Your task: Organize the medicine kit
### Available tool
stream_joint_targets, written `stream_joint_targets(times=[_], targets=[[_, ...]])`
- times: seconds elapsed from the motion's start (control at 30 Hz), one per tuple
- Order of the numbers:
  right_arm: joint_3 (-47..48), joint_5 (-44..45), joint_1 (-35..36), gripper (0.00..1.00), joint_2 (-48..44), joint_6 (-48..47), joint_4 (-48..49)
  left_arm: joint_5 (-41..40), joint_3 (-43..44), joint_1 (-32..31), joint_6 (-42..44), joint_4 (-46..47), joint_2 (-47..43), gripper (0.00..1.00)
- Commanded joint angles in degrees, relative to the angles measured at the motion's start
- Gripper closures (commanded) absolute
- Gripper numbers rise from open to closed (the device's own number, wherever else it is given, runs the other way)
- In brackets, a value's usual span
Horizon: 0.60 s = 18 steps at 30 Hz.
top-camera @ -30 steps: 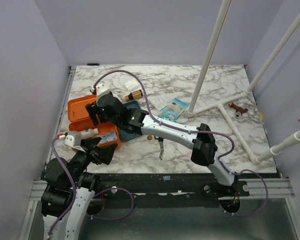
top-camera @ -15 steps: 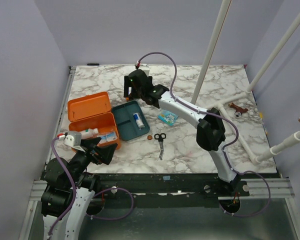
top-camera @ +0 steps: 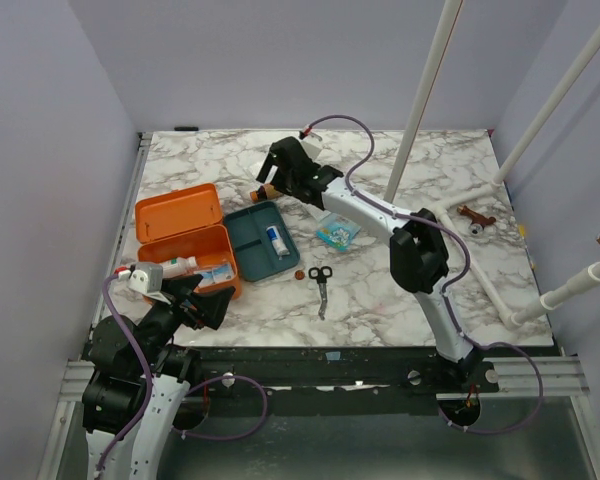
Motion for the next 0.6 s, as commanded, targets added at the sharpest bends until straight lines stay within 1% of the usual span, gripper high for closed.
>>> stream_joint_targets(times=[0.0, 0.2, 0.43, 0.57], targets=[[-1.6, -1.8, -2.1, 0.07, 2.6, 9.4, 1.5, 1.2, 0.0, 0.0, 0.7, 0.8, -3.5, 0.02], [-3.8, -5.7, -3.2, 0.09, 4.9, 16.4, 5.0, 0.7, 0.1, 0.0, 0.6, 0.6, -3.5, 0.01], [-3.0, -9.9, -3.4, 0.12, 8.7, 21.6, 7.6, 0.9, 0.1, 0.0, 0.6, 0.6, -3.5, 0.01], [-2.9, -9.4, -3.3, 0.13, 10.1, 24.3, 7.7, 1.0, 0.1, 0.0, 0.6, 0.6, -3.5, 0.02]])
